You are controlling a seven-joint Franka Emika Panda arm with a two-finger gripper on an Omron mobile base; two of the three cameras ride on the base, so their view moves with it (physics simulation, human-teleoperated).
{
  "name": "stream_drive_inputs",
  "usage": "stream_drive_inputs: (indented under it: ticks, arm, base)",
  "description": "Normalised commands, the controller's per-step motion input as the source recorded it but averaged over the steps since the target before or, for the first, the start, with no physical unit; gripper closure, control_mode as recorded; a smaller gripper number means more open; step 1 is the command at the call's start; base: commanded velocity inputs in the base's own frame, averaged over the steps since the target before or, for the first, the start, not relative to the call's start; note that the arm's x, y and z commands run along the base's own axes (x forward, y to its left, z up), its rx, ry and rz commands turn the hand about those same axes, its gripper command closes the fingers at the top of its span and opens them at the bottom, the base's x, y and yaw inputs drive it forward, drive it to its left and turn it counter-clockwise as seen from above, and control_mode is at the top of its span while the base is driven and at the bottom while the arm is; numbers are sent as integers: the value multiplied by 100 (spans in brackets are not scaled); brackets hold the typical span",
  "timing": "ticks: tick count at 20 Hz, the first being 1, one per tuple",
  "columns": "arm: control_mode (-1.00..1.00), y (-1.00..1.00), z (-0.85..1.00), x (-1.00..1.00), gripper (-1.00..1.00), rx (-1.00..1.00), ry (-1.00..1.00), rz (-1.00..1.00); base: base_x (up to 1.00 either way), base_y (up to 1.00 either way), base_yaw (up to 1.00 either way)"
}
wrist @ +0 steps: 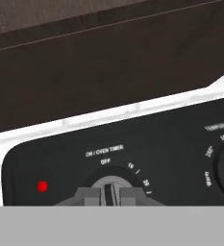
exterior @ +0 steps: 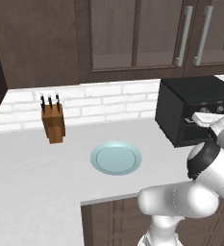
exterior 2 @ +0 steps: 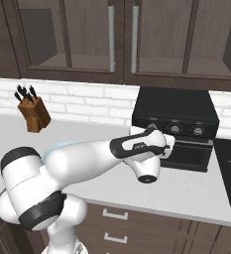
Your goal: Pick up the kebab skewer and baguette bread, and place them inside the toaster oven. Close the toaster oven door and start by setting the timer.
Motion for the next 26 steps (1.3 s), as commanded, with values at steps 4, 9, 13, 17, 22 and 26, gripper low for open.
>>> stream_drive_inputs:
  ticks: [4, 9, 13, 17, 22, 26]
  arm:
    - [-100, 0, 0, 6, 100, 7, 0, 0]
    - [-100, 0, 0, 6, 100, 7, 0, 0]
    - [-100, 0, 0, 0, 100, 6, 0, 0]
    - [-100, 0, 0, 0, 100, 3, 0, 0]
    - [-100, 0, 0, 0, 100, 4, 0, 0]
    - [-100, 0, 0, 0, 100, 5, 0, 0]
  base:
    - [0, 0, 0]
    - [0, 0, 0]
    - [0, 0, 0]
    - [0, 0, 0]
    - [0, 0, 0]
    - [0, 0, 0]
